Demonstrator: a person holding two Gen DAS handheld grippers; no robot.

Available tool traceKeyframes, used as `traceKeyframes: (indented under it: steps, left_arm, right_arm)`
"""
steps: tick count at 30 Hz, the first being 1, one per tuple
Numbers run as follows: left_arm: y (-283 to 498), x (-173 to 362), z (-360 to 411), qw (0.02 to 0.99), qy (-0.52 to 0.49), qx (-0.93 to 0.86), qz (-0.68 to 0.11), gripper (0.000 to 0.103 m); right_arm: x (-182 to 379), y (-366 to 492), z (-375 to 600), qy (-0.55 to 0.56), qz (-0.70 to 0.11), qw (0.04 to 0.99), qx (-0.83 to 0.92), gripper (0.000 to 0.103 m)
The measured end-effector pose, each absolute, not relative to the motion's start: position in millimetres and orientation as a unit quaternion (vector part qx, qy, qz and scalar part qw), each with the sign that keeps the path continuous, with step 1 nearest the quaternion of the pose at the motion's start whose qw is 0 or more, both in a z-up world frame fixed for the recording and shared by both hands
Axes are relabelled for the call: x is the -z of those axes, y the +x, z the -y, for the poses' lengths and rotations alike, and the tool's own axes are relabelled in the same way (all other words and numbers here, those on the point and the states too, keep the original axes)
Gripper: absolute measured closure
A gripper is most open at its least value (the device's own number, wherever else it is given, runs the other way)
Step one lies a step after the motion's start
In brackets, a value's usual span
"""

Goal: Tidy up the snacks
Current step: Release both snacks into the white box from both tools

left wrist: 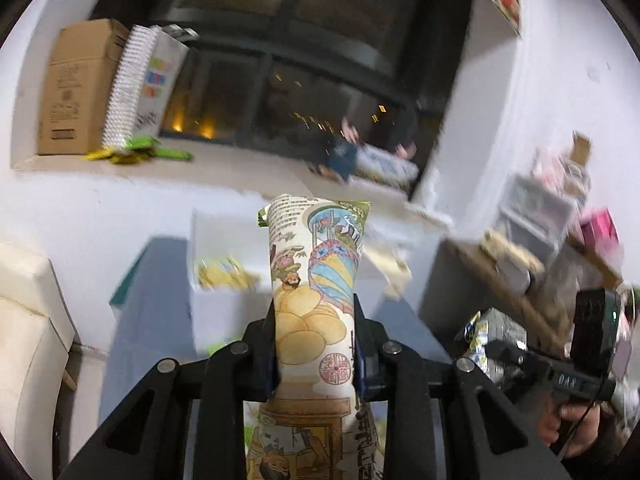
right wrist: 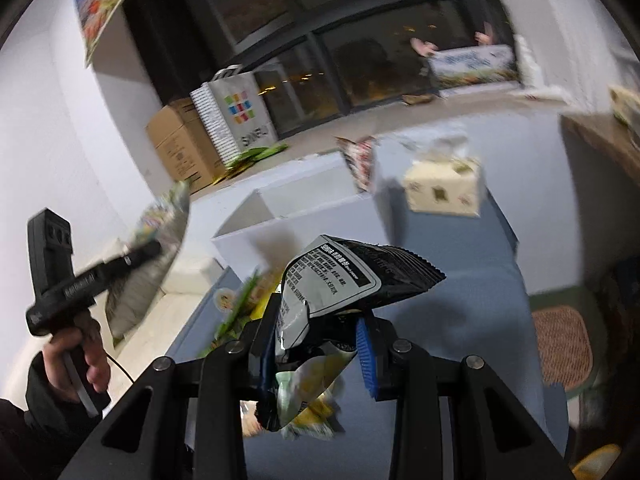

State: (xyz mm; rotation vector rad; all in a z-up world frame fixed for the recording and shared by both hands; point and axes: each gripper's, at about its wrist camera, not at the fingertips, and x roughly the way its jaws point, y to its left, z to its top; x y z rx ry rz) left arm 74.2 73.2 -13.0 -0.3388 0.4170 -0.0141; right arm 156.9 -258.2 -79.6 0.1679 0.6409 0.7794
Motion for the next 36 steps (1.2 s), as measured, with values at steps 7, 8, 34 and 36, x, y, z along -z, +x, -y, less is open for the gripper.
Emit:
traceKeyframes:
  steps: [7,8,34,36]
  left_arm:
    - [167.9,-11.7,-117.6,0.962,-0.189,-0.012,-0.196,0.072]
    - [184.7,-11.9,-122.2,0.961,-0.187,-0.021,-0.2,0.072]
    - [268.5,35.3,-123.5,0.95,-0.129,-0.079,-0.273,0.0]
    - [250.8,29.2,-115.0,0.954,-0.119,-0.069,-0.267,0.0]
  right_arm:
    - [25.0,208.6,186.3,0.026,-0.269,0.879,-0.393,0.066]
    - [18.7,221.6,174.5,0.02,-0.271,0.879,-0.392,0.066]
    - [59.9,352.2,86.0,-0.071,-0.344,0.876,-0.331,0.0]
    - [52.6,342.7,95.5,-0.054,-0.334,0.879,-0.337,0.0]
